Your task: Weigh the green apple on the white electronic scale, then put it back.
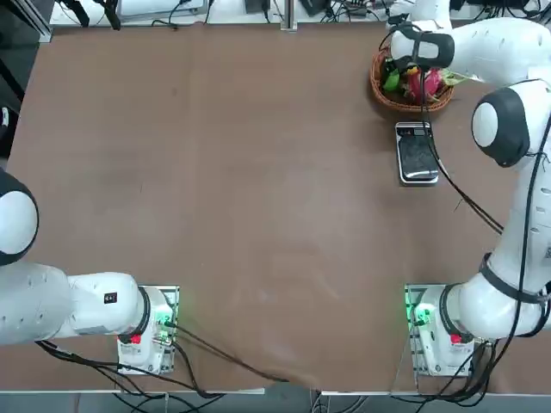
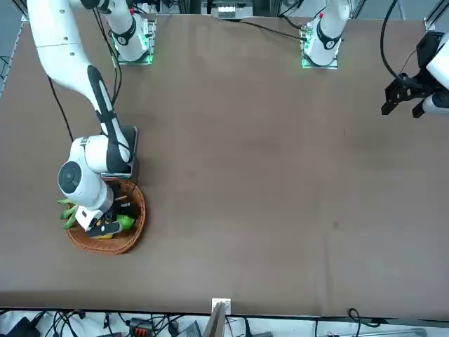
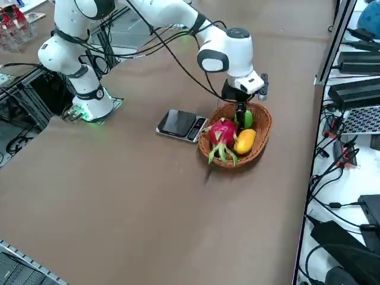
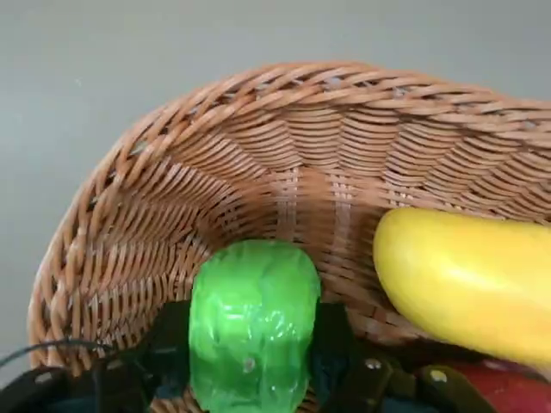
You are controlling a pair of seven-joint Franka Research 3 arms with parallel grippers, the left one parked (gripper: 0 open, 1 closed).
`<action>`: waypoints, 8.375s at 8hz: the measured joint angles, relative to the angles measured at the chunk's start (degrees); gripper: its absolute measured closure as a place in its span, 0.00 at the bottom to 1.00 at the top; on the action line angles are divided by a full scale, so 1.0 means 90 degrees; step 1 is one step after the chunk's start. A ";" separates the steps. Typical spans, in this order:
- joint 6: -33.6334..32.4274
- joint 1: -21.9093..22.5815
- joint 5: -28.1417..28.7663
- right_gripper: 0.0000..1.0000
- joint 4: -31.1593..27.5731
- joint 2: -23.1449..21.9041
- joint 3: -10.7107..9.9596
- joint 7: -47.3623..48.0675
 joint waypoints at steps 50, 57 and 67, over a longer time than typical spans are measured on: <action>-0.2248 -0.0676 0.0042 0.00 -0.3485 -0.4384 -0.0057 -0.0128; -0.0851 -0.0676 0.0042 0.00 -0.4730 -0.4027 -0.0057 -0.0128; -0.0192 -0.0676 0.0042 0.02 -0.4872 -0.3334 -0.0057 -0.0167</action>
